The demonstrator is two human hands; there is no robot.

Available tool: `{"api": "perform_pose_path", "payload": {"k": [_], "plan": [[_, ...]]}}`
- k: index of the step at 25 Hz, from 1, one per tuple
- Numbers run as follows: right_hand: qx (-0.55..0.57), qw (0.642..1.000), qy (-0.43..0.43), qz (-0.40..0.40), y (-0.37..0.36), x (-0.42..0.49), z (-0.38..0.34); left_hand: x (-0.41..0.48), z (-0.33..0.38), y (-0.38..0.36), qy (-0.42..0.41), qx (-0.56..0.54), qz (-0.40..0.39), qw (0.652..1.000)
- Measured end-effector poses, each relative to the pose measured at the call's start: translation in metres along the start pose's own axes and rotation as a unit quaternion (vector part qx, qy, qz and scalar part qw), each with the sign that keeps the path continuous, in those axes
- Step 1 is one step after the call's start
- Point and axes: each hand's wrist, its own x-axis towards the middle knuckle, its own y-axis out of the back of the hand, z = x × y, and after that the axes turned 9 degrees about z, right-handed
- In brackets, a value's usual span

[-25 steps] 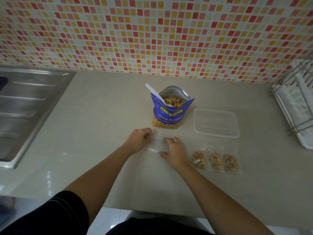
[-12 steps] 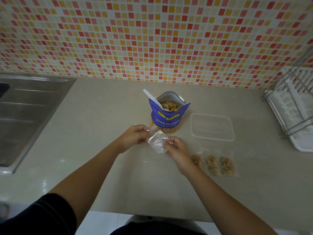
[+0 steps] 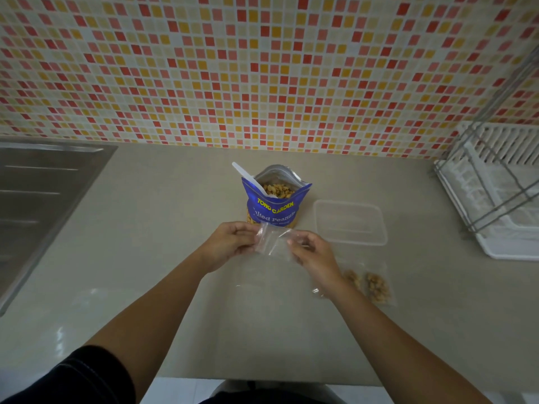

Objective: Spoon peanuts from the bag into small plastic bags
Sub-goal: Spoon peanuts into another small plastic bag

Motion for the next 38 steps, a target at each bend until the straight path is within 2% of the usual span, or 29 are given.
{"api": "perform_pose_path", "payload": {"k": [3,7,12,21,23,26,27,29,35,38], "plan": [[0.008,1.0,-0.007,0.007,0.005,0.0,0.001,-0.001,0.0,-0.005,-0.017,0.006,0.001,1.0],[-0.016,0.999,0.027,0.039,0.014,0.003,0.004,-0.002,0.003,-0.006,-0.036,0.05,0.037,0.997],[-0.017,0.998,0.054,0.005,0.022,0.004,0.008,-0.003,0.004,-0.012,-0.053,0.135,0.091,0.985],[-0.056,0.996,0.067,0.033,0.022,-0.001,0.003,-0.009,0.01,-0.018,-0.065,0.162,0.07,0.982],[-0.141,0.976,0.155,0.052,0.024,-0.002,0.001,-0.008,0.012,-0.022,-0.073,0.19,0.07,0.977],[-0.305,0.887,0.347,0.019,0.025,-0.003,-0.011,-0.005,0.017,-0.026,-0.091,0.177,0.059,0.978],[-0.345,0.856,0.385,0.013,0.025,-0.003,-0.016,-0.004,0.019,-0.027,-0.096,0.178,0.057,0.978],[-0.384,0.822,0.42,0.014,0.022,-0.002,-0.023,-0.003,0.024,-0.031,-0.101,0.18,0.053,0.977],[-0.394,0.802,0.447,0.032,0.014,0.001,-0.028,-0.003,0.029,-0.039,-0.099,0.188,0.043,0.976],[-0.353,0.816,0.458,0.019,0.014,0.003,-0.028,-0.004,0.032,-0.039,-0.1,0.174,0.042,0.979]]}}
